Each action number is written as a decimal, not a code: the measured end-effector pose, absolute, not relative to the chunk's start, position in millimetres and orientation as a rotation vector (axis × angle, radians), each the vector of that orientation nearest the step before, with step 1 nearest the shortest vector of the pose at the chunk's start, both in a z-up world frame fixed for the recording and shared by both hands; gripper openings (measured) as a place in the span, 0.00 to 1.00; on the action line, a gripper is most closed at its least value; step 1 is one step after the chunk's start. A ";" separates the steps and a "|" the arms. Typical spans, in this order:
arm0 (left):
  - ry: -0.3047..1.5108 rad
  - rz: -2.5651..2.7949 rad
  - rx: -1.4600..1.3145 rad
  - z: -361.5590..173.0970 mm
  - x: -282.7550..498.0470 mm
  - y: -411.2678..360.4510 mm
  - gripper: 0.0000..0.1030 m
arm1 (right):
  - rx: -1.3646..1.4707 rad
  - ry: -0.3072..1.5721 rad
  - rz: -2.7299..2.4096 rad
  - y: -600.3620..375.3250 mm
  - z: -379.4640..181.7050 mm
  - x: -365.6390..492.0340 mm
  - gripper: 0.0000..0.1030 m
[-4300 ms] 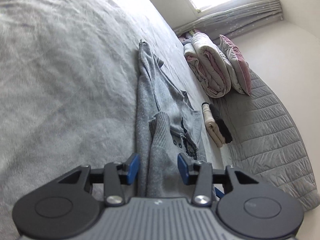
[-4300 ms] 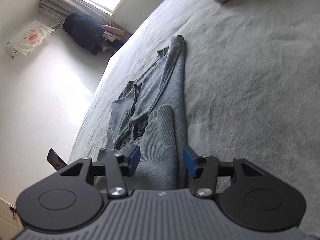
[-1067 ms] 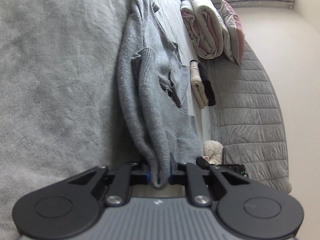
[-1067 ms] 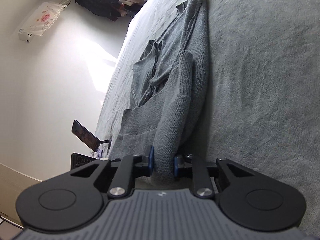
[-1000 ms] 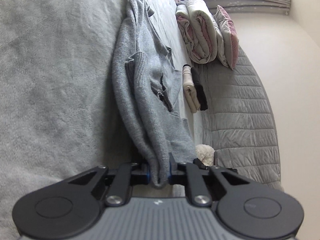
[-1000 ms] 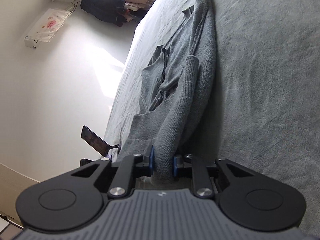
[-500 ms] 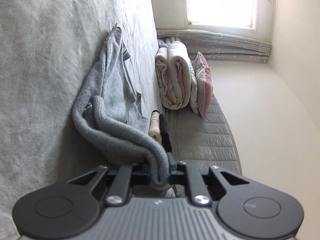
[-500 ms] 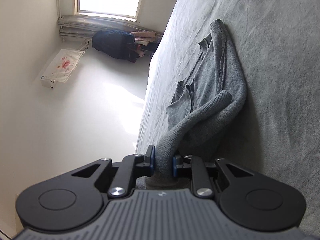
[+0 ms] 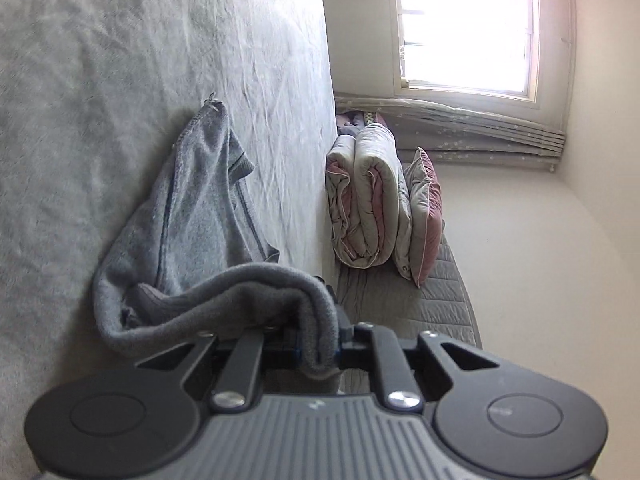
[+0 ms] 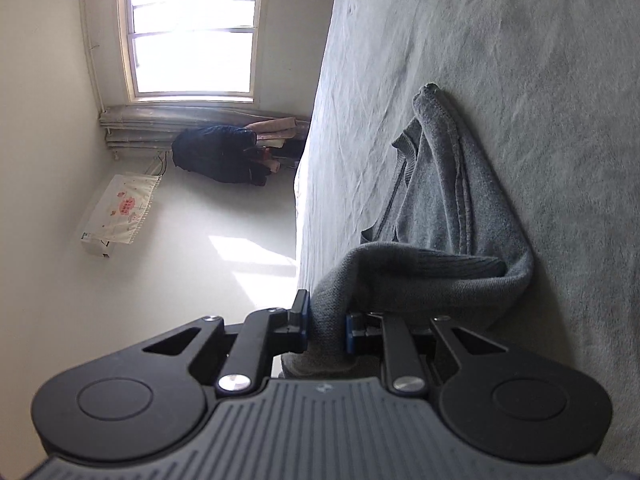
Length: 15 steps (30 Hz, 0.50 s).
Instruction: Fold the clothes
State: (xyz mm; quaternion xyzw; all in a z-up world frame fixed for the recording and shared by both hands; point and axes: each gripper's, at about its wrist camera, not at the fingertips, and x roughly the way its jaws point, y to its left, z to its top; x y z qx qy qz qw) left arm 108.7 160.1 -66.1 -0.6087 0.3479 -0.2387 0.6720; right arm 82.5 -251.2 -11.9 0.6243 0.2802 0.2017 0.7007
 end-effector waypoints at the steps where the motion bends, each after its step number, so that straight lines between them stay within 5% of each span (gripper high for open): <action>1: 0.780 -0.534 -1.365 -63.6 116.8 158.2 0.13 | 1.392 0.622 0.439 -252.1 -12.5 87.4 0.20; 15: 0.821 -0.410 -1.351 -110.1 205.7 140.8 0.14 | 1.437 0.679 0.313 -260.7 -53.3 152.4 0.23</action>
